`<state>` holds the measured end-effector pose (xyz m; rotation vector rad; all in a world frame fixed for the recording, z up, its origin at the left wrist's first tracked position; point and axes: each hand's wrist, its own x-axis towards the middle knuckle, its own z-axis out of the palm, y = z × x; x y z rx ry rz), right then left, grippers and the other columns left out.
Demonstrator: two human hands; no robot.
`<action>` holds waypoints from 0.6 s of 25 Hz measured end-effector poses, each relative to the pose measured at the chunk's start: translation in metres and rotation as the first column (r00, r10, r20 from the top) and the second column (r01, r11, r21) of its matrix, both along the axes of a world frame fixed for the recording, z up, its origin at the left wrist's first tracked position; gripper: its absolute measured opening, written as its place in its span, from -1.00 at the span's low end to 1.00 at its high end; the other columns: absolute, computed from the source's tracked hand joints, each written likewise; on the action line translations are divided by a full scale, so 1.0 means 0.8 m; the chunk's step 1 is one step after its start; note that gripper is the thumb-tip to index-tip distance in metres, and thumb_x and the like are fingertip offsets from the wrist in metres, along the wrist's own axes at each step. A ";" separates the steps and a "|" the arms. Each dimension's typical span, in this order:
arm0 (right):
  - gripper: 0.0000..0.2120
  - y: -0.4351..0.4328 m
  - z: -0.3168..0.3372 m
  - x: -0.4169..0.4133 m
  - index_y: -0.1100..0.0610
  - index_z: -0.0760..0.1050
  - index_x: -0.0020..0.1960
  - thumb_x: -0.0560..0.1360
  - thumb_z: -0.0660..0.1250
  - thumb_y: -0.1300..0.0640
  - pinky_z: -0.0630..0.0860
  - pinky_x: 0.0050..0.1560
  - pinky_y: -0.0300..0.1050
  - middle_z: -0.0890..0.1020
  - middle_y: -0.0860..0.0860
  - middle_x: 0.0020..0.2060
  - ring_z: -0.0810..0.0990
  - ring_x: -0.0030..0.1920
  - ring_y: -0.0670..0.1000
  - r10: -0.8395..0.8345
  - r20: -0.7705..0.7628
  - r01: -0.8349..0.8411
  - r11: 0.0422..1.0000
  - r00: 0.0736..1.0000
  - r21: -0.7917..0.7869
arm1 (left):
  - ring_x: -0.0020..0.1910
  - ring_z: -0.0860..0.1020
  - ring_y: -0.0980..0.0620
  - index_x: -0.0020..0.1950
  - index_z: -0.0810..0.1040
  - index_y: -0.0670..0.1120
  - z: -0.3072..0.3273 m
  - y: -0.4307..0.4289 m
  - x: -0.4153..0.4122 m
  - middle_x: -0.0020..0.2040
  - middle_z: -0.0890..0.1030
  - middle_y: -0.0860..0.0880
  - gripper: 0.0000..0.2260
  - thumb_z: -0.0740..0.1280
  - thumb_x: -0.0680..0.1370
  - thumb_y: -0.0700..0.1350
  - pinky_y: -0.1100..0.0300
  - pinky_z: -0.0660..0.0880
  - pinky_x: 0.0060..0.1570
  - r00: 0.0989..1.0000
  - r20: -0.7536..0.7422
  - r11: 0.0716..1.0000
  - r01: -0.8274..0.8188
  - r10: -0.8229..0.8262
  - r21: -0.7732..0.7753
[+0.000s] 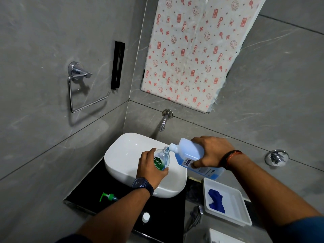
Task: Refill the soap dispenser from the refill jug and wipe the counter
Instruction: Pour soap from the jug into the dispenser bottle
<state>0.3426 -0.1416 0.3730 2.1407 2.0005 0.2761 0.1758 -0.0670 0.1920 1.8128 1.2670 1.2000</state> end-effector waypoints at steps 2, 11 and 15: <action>-0.15 0.000 -0.001 -0.001 -0.15 0.33 0.27 0.07 0.24 -0.51 0.42 -0.17 -0.11 0.58 -0.08 0.01 0.48 -0.13 -0.02 0.000 0.002 0.000 1.000 1.000 -0.001 | 0.13 0.46 -0.08 0.31 0.37 -0.02 -0.001 0.000 -0.001 0.19 0.44 -0.07 -0.25 0.56 0.17 -0.02 0.15 0.44 0.10 1.000 0.002 1.000 -0.004 0.004 0.004; -0.16 0.001 -0.002 -0.003 -0.16 0.33 0.26 0.07 0.25 -0.51 0.41 -0.18 -0.10 0.58 -0.08 0.00 0.50 -0.12 0.00 0.009 0.003 -0.009 1.000 1.000 0.000 | 0.13 0.47 -0.07 0.31 0.36 -0.01 -0.001 0.000 -0.005 0.19 0.44 -0.06 -0.24 0.57 0.17 0.00 0.14 0.45 0.10 1.000 -0.017 1.000 0.003 -0.002 0.009; -0.18 0.000 0.000 -0.005 -0.16 0.33 0.27 0.09 0.27 -0.49 0.41 -0.18 -0.10 0.58 -0.08 0.00 0.53 -0.10 0.02 0.012 0.010 -0.012 1.000 1.000 0.003 | 0.14 0.47 -0.07 0.31 0.36 -0.01 -0.001 0.000 -0.005 0.19 0.44 -0.06 -0.24 0.56 0.17 0.00 0.14 0.44 0.10 1.000 -0.021 1.000 -0.001 0.001 0.010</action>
